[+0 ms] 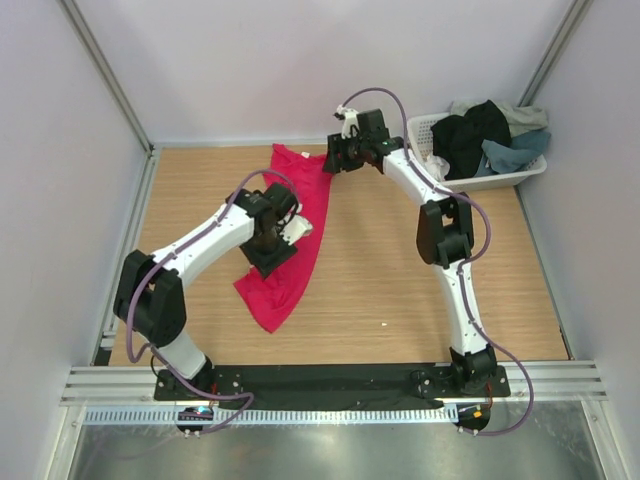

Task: Fold and stack the t-shirts
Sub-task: Fold the tshirt

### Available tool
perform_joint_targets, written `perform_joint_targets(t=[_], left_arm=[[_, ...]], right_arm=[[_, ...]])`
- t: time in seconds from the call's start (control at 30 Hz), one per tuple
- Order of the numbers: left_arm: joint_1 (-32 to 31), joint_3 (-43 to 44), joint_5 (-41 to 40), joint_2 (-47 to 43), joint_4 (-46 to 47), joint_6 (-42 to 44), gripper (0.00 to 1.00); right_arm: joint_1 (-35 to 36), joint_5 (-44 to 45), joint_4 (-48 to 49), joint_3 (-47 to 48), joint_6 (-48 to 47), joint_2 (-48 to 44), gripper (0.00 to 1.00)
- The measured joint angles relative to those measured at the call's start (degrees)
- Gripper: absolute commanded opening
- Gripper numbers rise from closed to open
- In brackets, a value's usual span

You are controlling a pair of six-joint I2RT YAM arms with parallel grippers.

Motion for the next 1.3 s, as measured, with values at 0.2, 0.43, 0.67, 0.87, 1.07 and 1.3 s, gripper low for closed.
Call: perform_joint_targets(t=[0.2,0.43,0.67,0.87,1.07,1.3], left_arm=[[-0.9,2.4,14.7,-5.0,-0.1,2.5,0.56],[-2.2,2.0,26.6,-3.2,-1.1,8.5,0.56],[-2.2,0.7,32.3,7.6,-2.3,12.1,0.55],[-2.2,0.7,33.9,11.1,-2.4,12.1,0.55],[-2.2,0.6,33.9,11.2,-2.6,11.7,0.56],[-2.2,-0.5,32.1,11.5,-2.5,10.1,0.56]], right_arm=[[2.2,-11.1,2.3,-2.3,7.0,-0.5,0.56],[3.1,-14.1,2.5,-3.7,9.2,0.6,0.56],[2.4,-12.9,2.4,-3.1,9.3,5.4,0.56],[1.4,-10.6,2.7,2.1,9.6,9.3,0.57],[0.1,-7.2,4.3,8.0,9.1,13.4,0.57],[-0.9,-2.8,5.2,10.9,8.4,15.0,0.58]])
